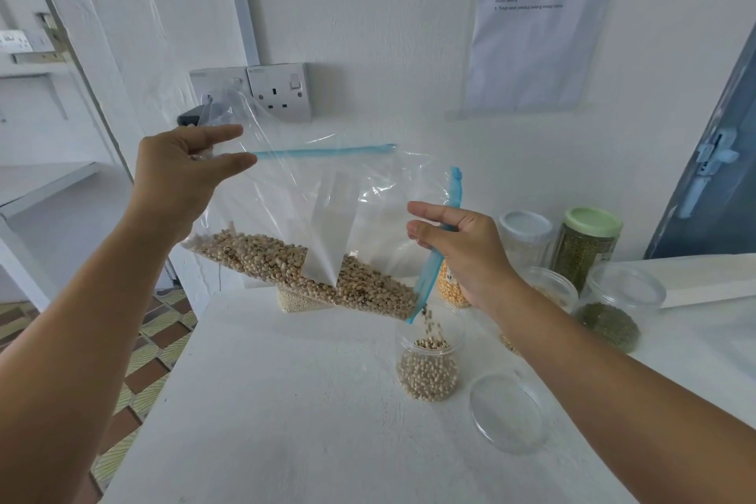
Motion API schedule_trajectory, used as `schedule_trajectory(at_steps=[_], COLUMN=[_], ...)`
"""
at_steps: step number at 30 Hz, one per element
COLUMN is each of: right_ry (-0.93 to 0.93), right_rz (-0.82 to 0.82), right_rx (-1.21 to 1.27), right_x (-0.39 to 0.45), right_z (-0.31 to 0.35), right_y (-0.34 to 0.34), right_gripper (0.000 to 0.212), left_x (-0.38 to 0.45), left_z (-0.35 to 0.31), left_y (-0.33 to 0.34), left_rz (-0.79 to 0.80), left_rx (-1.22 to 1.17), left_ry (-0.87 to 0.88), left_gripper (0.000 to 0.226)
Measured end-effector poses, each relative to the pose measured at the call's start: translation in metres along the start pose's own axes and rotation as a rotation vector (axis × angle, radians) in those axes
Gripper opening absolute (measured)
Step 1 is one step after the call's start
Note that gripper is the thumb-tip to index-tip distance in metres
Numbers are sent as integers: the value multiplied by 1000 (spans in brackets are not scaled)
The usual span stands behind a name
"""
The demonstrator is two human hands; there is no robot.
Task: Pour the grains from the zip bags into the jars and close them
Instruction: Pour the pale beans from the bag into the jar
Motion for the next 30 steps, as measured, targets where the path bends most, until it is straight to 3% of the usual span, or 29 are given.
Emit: schedule_trajectory(at_steps=[30], right_ry=[-3], right_rz=[-7], right_rx=[10], right_x=[4], right_z=[-2], right_y=[-2], right_gripper=[28], left_x=[2], left_z=[-7], left_y=[6], left_rz=[-29], left_rx=[34], left_ry=[-17], left_gripper=[48])
Point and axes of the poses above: each hand's wrist, its own x-axis towards the middle knuckle, its own y-axis out of the palm, z = x × y, the point moved 3 cm from there along x, towards the middle knuckle, and after that the axes turned 8 degrees about z, right-handed, at the moved point
